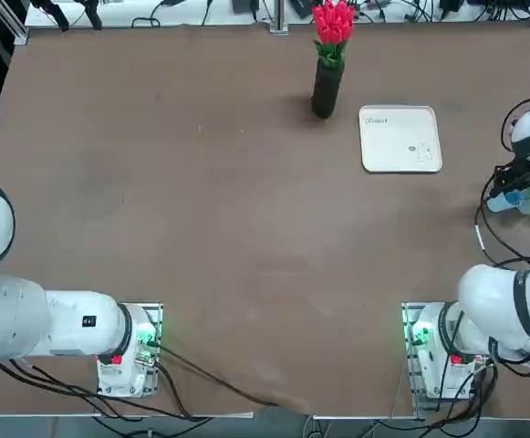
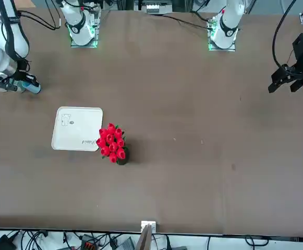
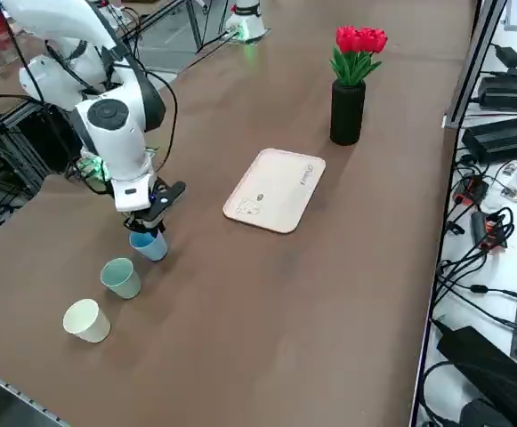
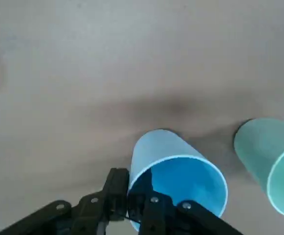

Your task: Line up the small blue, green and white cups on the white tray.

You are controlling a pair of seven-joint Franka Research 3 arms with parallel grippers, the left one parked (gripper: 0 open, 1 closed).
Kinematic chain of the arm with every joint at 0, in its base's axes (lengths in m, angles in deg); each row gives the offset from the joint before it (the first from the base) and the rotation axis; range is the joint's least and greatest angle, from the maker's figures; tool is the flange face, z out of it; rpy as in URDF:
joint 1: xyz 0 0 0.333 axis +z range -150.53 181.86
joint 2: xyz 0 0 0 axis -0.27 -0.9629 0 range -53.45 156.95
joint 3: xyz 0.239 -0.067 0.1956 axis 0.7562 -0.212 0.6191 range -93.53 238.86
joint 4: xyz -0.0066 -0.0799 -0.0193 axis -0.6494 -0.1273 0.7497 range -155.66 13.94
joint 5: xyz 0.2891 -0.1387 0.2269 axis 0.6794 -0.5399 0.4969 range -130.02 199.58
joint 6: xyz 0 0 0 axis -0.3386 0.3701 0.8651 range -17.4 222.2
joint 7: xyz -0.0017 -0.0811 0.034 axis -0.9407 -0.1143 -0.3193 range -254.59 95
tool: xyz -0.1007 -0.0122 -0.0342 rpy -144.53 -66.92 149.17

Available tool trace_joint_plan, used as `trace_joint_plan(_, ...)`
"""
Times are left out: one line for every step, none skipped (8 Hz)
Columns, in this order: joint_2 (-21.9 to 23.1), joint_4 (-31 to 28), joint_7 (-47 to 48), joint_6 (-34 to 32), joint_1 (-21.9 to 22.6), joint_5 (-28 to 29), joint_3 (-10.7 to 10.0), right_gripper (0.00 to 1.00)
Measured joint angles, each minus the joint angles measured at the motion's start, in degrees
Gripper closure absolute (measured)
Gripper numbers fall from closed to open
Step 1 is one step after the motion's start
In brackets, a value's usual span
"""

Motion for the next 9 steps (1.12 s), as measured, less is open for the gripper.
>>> trace_joint_plan(1.22, 1.54, 0.36, -3.18, 1.37, 0.04, 0.56, 0.96)
trace_joint_plan(2.8, 3.79, 2.03, -7.44, 4.38, 0.09, 0.85, 0.96)
trace_joint_plan(4.17, 6.67, 4.7, -12.09, 8.65, 0.13, 1.05, 0.96)
trace_joint_plan(4.98, 10.17, 7.23, -16.8, 13.2, 0.35, 1.35, 0.96)
trace_joint_plan(4.92, 14.35, 9.57, -21.55, 18.08, 0.71, 1.57, 0.96)
trace_joint_plan(3.97, 18.99, 12.15, -26.33, 23.02, 1.03, 1.7, 0.96)
trace_joint_plan(1.93, 23.62, 14.49, -29.91, 27.35, 1.37, 1.81, 0.96)
trace_joint_plan(-1.14, 27.66, 16.89, -31.36, 31.21, 2.24, 1.86, 0.96)
trace_joint_plan(-4.61, 30.5, 19.52, -31.32, 34.46, 4.13, 1.88, 0.96)
